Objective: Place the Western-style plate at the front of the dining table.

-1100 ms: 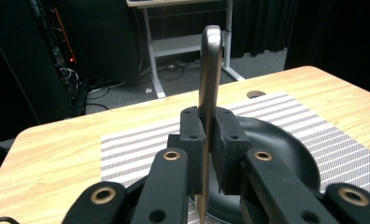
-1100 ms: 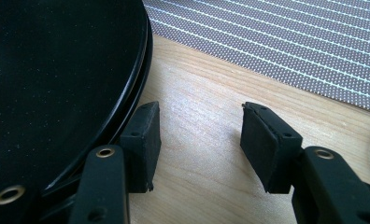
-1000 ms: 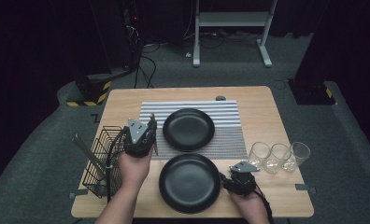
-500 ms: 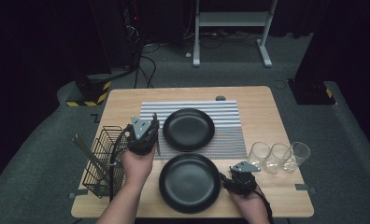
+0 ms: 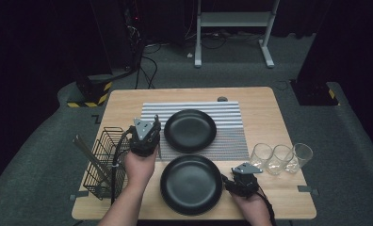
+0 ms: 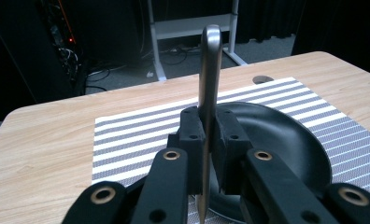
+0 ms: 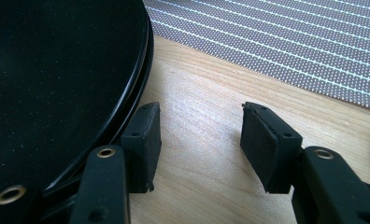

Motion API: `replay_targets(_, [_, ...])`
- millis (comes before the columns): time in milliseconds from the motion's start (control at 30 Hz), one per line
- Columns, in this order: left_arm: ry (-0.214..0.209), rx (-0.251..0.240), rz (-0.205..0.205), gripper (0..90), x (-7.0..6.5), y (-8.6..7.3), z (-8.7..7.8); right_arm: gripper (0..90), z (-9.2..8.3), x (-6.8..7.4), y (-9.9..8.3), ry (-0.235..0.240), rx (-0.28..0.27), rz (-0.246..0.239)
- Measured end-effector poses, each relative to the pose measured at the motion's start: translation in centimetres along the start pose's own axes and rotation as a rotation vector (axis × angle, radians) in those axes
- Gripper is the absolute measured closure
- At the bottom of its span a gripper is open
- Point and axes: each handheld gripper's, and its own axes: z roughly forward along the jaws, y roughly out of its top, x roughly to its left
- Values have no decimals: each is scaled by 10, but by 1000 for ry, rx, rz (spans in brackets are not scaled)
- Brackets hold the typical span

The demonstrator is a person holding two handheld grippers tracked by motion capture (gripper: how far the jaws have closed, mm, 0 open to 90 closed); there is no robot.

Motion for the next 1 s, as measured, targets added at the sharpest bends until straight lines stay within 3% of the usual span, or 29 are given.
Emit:
replay_targets(233, [7, -10, -18, 830, 0, 1, 9, 477, 0, 0, 0, 4, -1, 2])
replay_targets(833, [6, 10, 0, 830, -3, 5, 25, 480, 0, -1, 0, 9, -1, 4])
replay_targets(1000, [4, 18, -15, 829, -1, 6, 31, 480, -1, 1, -1, 2, 0, -6])
